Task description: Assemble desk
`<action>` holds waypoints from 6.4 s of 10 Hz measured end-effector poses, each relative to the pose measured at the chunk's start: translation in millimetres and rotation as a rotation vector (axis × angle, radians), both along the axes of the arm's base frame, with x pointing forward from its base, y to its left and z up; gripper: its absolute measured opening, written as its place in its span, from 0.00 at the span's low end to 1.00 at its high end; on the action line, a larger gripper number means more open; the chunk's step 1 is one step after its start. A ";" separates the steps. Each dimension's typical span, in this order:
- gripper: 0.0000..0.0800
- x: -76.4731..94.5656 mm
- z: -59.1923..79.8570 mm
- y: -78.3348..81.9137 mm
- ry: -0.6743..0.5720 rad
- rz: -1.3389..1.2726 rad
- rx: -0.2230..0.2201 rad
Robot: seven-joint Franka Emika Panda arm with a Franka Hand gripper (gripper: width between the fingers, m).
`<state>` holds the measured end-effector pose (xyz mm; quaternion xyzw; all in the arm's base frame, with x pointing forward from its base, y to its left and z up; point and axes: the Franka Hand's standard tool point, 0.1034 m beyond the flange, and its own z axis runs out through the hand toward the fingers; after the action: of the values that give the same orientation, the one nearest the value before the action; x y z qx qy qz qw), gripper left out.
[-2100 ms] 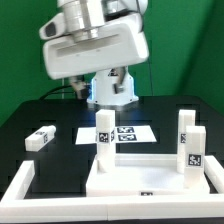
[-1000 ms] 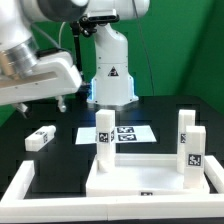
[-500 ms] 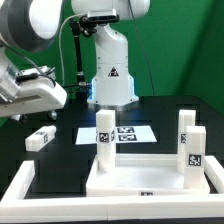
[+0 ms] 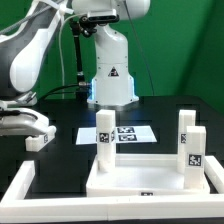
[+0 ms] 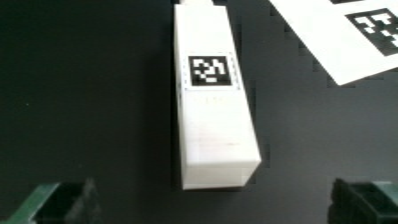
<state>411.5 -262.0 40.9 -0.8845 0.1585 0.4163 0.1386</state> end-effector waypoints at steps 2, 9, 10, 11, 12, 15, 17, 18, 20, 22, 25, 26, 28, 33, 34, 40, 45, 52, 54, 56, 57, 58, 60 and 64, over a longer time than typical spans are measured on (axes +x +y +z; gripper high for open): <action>0.81 -0.6 -1.3 -1.0 -0.001 -0.001 -0.002; 0.67 -34.5 -31.2 27.9 0.077 -0.038 0.006; 0.67 -34.5 -31.2 27.8 0.077 -0.038 0.006; 0.44 -34.7 -31.2 27.6 0.077 -0.039 0.006; 0.44 -34.9 -31.1 27.4 0.078 -0.039 0.006; 0.36 -35.0 -31.1 27.1 0.078 -0.040 0.006; 0.36 -35.1 -31.1 26.9 0.077 -0.040 0.006; 0.36 -33.0 -27.9 24.2 0.073 -0.019 0.003; 0.36 -7.3 19.8 19.2 0.055 0.007 0.021; 0.36 21.9 59.5 22.1 0.002 0.022 0.025; 0.36 33.3 63.5 17.5 -0.113 -0.009 -0.075; 0.36 39.4 66.6 20.3 -0.169 -0.010 -0.108; 0.36 80.4 95.6 43.0 -0.291 0.026 -0.161; 0.36 124.8 123.1 47.6 -0.616 0.065 -0.287; 0.36 130.3 124.3 47.7 -0.688 0.074 -0.326; 0.36 204.8 154.7 154.1 -1.222 0.081 -0.539; 0.36 205.2 142.4 173.0 -1.296 0.081 -0.560; 0.36 224.0 148.4 194.8 -1.341 0.049 -0.543; 0.36 208.7 138.8 181.3 -1.329 0.080 -0.542; 0.36 203.1 140.3 168.4 -1.310 0.117 -0.502; 0.36 202.5 136.2 166.8 -1.309 0.120 -0.501; 0.36 206.3 129.8 172.1 -1.329 0.112 -0.521; 0.36 206.6 115.1 171.8 -1.331 0.128 -0.541; 0.36 208.3 91.0 182.2 -1.303 0.140 -0.533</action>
Offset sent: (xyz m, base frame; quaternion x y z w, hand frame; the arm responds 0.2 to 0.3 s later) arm -0.0458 0.0431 -0.0391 0.0444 -0.0439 0.0352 0.9974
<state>619.9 -79.8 131.9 -0.9656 0.0827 -0.2428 -0.0431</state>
